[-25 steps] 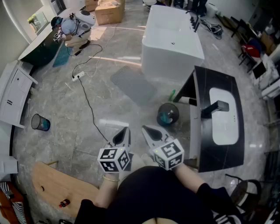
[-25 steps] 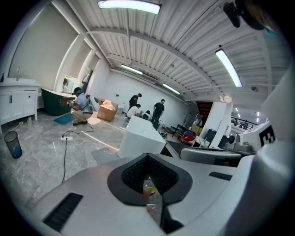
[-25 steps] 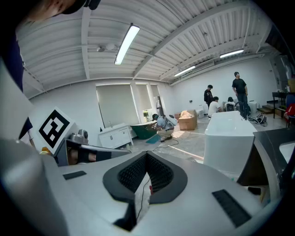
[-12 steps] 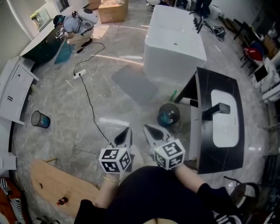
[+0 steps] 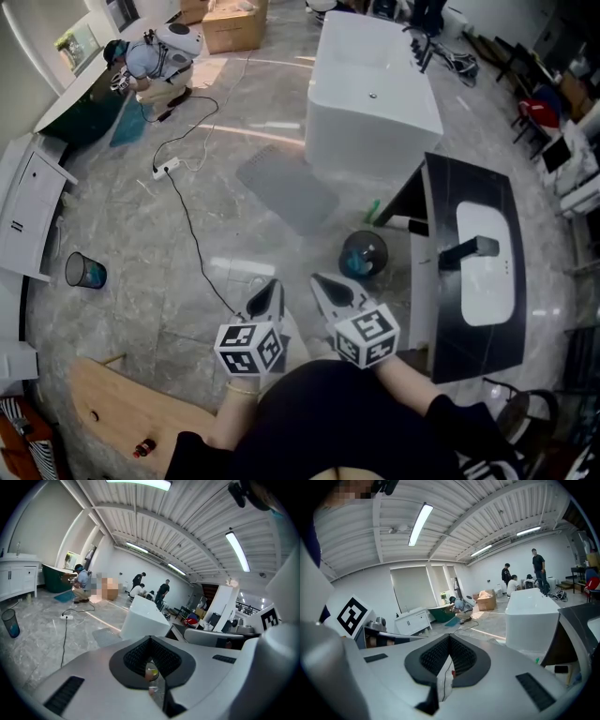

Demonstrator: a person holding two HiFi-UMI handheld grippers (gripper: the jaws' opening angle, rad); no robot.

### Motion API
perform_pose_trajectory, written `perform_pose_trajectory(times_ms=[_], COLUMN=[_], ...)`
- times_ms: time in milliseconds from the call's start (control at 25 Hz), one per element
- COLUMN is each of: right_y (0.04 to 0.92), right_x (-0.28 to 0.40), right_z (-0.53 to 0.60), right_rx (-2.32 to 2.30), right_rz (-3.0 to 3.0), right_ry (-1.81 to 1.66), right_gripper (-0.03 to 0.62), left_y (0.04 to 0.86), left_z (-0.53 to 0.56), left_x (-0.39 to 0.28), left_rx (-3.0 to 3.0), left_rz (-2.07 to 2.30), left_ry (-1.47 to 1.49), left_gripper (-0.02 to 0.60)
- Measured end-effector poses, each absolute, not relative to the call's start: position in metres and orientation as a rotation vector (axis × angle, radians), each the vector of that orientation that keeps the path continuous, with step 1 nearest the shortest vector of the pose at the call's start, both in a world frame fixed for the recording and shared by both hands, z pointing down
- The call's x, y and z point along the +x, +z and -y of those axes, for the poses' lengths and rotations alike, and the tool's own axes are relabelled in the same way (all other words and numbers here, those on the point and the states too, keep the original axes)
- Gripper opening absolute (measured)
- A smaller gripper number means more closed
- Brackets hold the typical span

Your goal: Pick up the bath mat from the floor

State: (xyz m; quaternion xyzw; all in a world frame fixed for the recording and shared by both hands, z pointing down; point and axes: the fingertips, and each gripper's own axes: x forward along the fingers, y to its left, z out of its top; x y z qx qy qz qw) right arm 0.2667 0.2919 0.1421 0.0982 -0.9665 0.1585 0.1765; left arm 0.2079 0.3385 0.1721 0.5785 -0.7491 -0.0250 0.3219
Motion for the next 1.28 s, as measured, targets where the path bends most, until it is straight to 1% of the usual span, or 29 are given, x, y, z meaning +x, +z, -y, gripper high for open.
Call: perform_pose_trajectory(times_ms=[720, 1280], right_y=[0.139, 0.145], right_x=[0.104, -0.003], right_z=[-0.197, -0.133], right_rx=[0.419, 0.649], right_rz=[2.731, 2.692], right_ry=[0.489, 0.546], right_gripper=[0.011, 0.011], left_y=[0.17, 0.171], left_z=[-0.236, -0.168], left_x=[0.046, -0.074], left_rx=[1.619, 1.725], left_rz=[1.86, 1.737], left_ry=[-0.019, 0.042], left_gripper=[0.0, 0.0])
